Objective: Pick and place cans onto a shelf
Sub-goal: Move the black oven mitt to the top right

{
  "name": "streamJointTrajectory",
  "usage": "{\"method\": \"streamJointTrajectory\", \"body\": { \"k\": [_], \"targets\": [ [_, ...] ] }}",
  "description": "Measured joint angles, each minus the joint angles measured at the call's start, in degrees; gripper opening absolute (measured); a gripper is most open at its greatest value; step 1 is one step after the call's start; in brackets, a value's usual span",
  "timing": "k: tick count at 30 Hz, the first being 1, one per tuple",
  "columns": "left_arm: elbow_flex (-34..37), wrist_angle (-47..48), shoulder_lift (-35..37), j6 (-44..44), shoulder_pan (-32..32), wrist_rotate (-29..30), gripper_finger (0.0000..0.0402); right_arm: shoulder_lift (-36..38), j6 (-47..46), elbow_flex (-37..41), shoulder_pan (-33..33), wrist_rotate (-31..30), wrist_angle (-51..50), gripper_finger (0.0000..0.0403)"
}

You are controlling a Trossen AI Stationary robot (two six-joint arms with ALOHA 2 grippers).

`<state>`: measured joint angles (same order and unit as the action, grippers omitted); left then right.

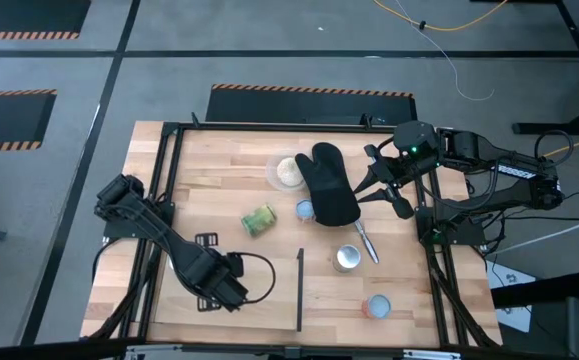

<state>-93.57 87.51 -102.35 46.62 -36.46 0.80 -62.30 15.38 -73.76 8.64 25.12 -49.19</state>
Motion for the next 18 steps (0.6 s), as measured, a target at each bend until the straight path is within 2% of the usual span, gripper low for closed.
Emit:
{"method": "streamJointTrajectory", "body": {
  "k": [5, 9, 11, 15, 18],
  "targets": [
    [-2.2, 0.1, 1.0, 0.3, 0.1, 0.4, 0.0069, 0.0, 0.0, 0.0, 0.0, 0.0, 0.0, 0.0112],
    [-5.3, 0.1, 1.5, -0.8, 0.5, 4.6, 0.0069, 0.0, 0.1, 0.0, 0.0, 0.0, 0.0, 0.0112],
    [-7.0, 0.3, 1.8, -2.8, 0.9, 8.9, 0.0069, 0.0, 0.1, 0.0, 0.0, 0.0, 0.0, 0.0112],
    [-8.9, -1.6, 2.0, -12.4, 2.1, 21.5, 0.0069, 0.0, 0.0, 0.0, 0.0, 0.0, 0.0, 0.0112],
    [-9.0, -5.0, 2.1, -21.3, 4.7, 25.8, 0.0069, 0.0, -1.0, 0.0, 0.0, 0.0, 0.0, 0.0112]
  ]
}}
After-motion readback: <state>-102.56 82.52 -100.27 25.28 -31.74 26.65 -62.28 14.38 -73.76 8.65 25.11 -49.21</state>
